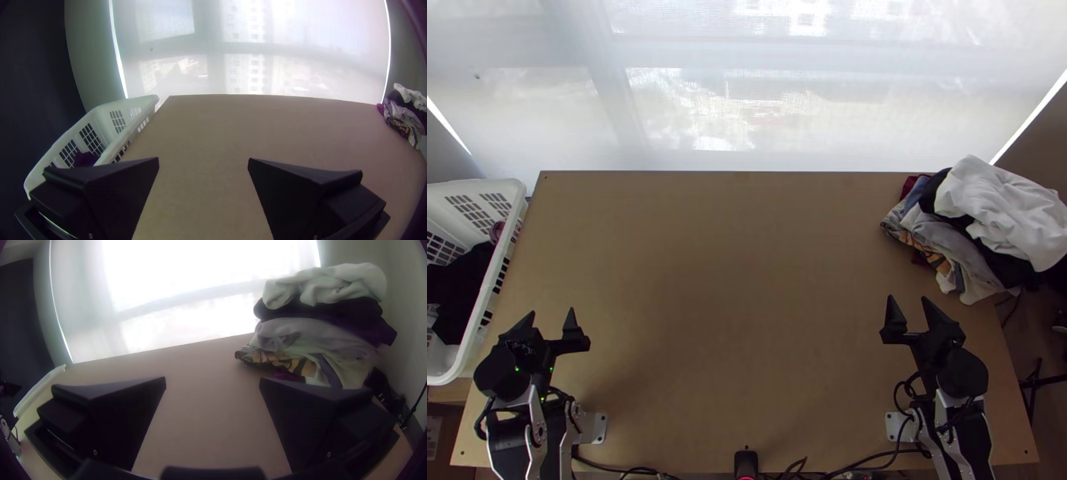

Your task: Fold the t-shirt

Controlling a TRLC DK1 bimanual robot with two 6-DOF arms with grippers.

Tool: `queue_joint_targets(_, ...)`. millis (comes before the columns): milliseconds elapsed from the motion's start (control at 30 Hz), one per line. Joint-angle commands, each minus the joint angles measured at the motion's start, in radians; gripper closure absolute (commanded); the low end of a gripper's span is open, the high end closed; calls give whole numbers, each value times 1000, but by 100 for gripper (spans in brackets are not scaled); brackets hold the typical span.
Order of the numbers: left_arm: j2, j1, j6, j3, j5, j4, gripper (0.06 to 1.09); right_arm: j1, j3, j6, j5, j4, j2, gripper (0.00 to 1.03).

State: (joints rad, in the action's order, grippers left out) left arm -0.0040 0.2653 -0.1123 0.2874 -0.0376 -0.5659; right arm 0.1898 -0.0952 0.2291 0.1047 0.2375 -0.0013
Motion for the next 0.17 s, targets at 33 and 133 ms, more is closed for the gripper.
queue_joint_targets(33,1,-8,26,-33,-5,9,11,0,2,3,0,2,0,5)
queue_joint_targets(133,1,-11,22,-31,-5,8,11,0,0,3,0,2,0,5)
